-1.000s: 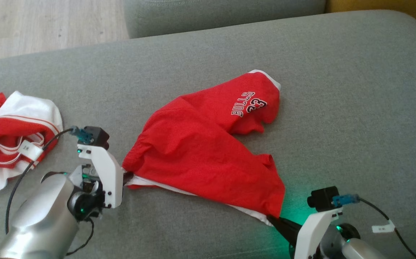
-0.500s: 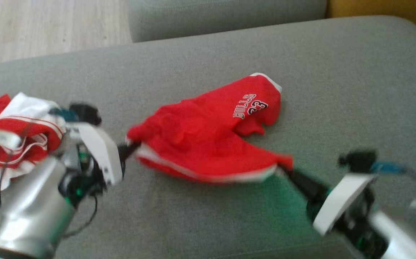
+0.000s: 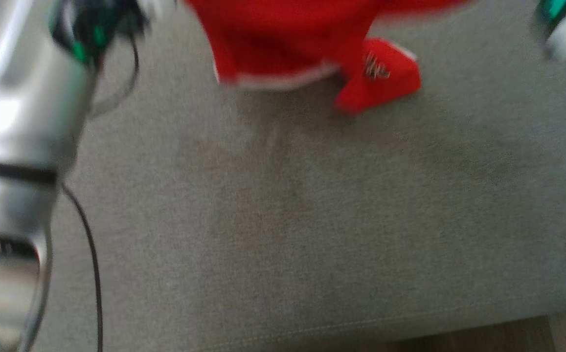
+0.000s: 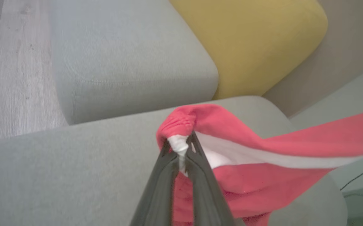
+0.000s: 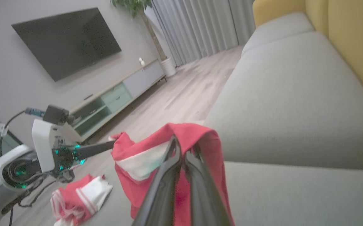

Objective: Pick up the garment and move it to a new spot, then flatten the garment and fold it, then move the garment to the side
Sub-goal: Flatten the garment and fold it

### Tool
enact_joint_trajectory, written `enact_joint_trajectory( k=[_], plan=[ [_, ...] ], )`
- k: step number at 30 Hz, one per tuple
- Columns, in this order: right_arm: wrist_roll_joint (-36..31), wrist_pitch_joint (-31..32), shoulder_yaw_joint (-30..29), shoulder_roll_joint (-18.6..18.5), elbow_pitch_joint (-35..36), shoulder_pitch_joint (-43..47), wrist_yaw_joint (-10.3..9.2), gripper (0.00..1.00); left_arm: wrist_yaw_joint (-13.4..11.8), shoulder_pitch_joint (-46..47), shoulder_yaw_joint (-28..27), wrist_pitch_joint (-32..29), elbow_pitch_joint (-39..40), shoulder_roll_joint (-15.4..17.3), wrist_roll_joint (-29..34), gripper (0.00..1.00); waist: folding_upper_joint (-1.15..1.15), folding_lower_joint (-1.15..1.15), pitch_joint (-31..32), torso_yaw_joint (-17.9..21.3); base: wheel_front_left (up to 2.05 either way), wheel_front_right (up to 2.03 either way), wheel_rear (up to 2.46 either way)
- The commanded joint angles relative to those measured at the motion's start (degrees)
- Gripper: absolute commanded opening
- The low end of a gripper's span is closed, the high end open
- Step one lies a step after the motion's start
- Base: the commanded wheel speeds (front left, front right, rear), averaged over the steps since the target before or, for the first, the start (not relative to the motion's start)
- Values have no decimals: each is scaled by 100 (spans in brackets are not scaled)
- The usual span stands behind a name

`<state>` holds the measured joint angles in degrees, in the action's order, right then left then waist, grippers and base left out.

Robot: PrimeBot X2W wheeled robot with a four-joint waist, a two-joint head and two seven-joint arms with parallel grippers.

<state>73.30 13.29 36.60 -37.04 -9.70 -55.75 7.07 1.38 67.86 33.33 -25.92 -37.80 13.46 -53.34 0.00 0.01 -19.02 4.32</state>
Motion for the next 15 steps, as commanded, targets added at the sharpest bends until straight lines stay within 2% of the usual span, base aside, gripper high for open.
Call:
enact_joint_trajectory(
  k=[1,4,9,12,15],
  plan=[
    [69,-69,-112,-142,58,-275,42,0,-53,518,-295,80,77,161,48,0,0,-1,-485,-41,0,0,0],
    [423,-161,-322,-115,-128,-1178,42,0,-162,1270,-473,309,-297,-41,62,0,0,-1,-706,-47,0,0,0],
    [451,-496,-447,-185,-428,-2427,42,0,-151,2386,-795,1049,-813,-245,102,0,0,-1,-932,-58,0,0,0],
    [497,-763,-469,-234,-526,-2910,42,0,-55,2826,-911,1418,-1151,-346,99,0,0,-1,-992,-76,0,0,0],
    [552,-828,-290,-342,-564,-3072,42,0,160,2940,-901,1479,-1497,-443,46,0,0,-1,-983,-117,0,0,0]
  ],
)
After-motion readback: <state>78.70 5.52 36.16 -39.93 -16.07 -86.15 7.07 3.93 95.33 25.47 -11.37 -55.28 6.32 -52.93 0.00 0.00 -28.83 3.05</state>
